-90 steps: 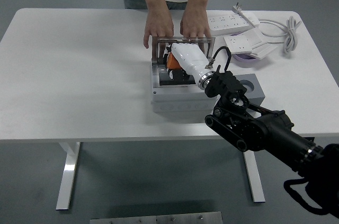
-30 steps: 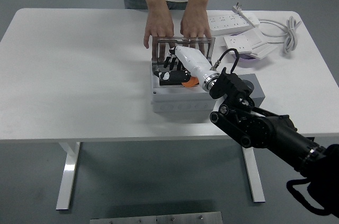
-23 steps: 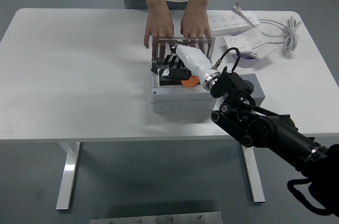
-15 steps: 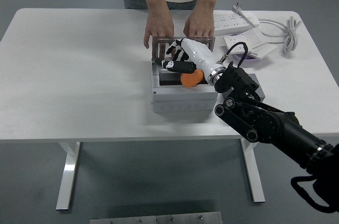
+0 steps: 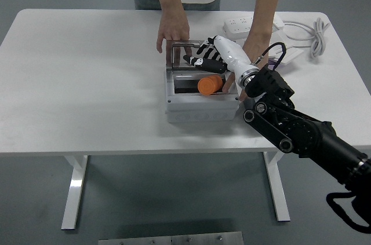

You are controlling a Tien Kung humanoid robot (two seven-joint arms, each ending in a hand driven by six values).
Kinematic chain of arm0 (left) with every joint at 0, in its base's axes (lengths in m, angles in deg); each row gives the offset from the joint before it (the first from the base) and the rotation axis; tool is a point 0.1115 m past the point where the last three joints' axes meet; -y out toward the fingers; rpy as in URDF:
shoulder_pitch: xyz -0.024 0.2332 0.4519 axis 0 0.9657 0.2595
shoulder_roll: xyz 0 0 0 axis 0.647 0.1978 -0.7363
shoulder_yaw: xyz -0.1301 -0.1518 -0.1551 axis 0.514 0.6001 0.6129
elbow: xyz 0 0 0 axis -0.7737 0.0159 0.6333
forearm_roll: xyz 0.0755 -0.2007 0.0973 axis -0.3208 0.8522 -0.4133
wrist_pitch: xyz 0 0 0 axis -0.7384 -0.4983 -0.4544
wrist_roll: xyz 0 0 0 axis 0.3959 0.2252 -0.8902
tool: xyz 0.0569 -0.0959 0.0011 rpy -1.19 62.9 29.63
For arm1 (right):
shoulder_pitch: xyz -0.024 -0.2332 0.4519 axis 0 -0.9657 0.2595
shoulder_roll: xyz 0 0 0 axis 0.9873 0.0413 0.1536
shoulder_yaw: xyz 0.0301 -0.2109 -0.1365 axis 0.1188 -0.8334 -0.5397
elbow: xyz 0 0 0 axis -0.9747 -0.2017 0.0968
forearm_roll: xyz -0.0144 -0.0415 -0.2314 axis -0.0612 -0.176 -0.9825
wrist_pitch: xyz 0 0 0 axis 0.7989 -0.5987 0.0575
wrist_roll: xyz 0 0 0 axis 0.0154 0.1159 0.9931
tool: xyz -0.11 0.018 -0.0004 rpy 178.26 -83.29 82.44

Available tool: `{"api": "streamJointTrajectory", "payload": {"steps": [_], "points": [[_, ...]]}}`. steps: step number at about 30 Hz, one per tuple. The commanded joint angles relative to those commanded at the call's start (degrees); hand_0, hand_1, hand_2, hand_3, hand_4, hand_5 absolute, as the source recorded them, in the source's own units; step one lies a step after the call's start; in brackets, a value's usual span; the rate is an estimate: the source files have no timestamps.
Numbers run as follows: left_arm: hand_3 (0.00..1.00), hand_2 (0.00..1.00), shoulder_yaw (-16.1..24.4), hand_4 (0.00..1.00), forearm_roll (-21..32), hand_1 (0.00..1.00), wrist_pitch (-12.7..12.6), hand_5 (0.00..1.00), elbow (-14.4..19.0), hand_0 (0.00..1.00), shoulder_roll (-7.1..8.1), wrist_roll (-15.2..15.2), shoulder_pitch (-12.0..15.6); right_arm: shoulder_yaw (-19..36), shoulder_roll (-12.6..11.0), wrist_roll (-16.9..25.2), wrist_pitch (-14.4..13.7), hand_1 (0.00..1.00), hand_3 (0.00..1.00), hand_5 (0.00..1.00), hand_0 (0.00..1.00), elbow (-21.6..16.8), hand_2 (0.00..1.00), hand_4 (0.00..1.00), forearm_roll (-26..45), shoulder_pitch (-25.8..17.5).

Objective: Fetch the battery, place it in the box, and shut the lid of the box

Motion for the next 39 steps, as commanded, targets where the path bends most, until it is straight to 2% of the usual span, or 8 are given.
{"api": "streamJointTrajectory", "payload": {"steps": [1,2,7,8,22,37,38,39], "points": [[0.541,0.573,0.0,0.500,0.1,0.698,0.0,0.002,0.0,0.632,-0.01,0.0,0.1,0.2,-0.2,-0.8,0.4,0.287,0.398,0.565,0.175,-0.5,0.350,0.801,-0.3,-0.2],[0.541,0.573,-0.1,0.500,0.1,0.698,0.0,0.002,0.0,0.632,-0.01,0.0,0.1,0.4,-0.4,-1.4,0.7,0.180,0.259,0.481,0.061,-1.0,0.241,0.604,-0.5,-0.3],[0.541,0.573,-0.4,0.500,0.8,0.698,-0.3,0.002,0.0,0.632,-0.02,0.0,0.4,1.4,-2.2,-5.7,3.5,0.180,0.259,0.481,0.061,-4.8,0.241,0.604,-0.9,-1.3],[0.541,0.573,-0.4,0.500,0.8,0.698,-0.3,0.002,0.0,0.632,-0.02,0.0,0.5,1.5,-2.6,-6.4,3.9,0.117,0.193,0.473,0.002,-5.4,0.186,0.472,-0.8,-1.5],[0.541,0.573,0.1,0.500,0.5,0.698,0.1,0.002,0.2,0.632,-0.18,0.6,0.9,9.7,-4.9,-12.2,5.1,0.114,0.178,0.405,0.002,-17.0,0.176,0.482,1.9,-2.1],[0.541,0.573,1.7,0.500,-2.1,0.698,1.5,0.002,0.2,0.632,-0.61,1.1,-0.6,10.3,0.1,0.1,1.0,0.146,0.201,0.349,0.019,-4.6,0.192,0.559,3.2,1.1],[0.541,0.573,1.8,0.500,-2.3,0.698,1.5,0.002,0.2,0.632,-0.65,1.1,-0.7,10.2,0.5,0.6,1.0,0.248,0.387,0.374,0.140,-3.6,0.349,0.639,3.3,1.2],[0.541,0.573,1.8,0.500,-2.4,0.698,1.6,0.002,0.2,0.632,-0.71,1.1,-0.9,10.1,0.9,1.1,0.9,0.248,0.387,0.374,0.140,-2.3,0.349,0.639,3.2,1.4]]}}
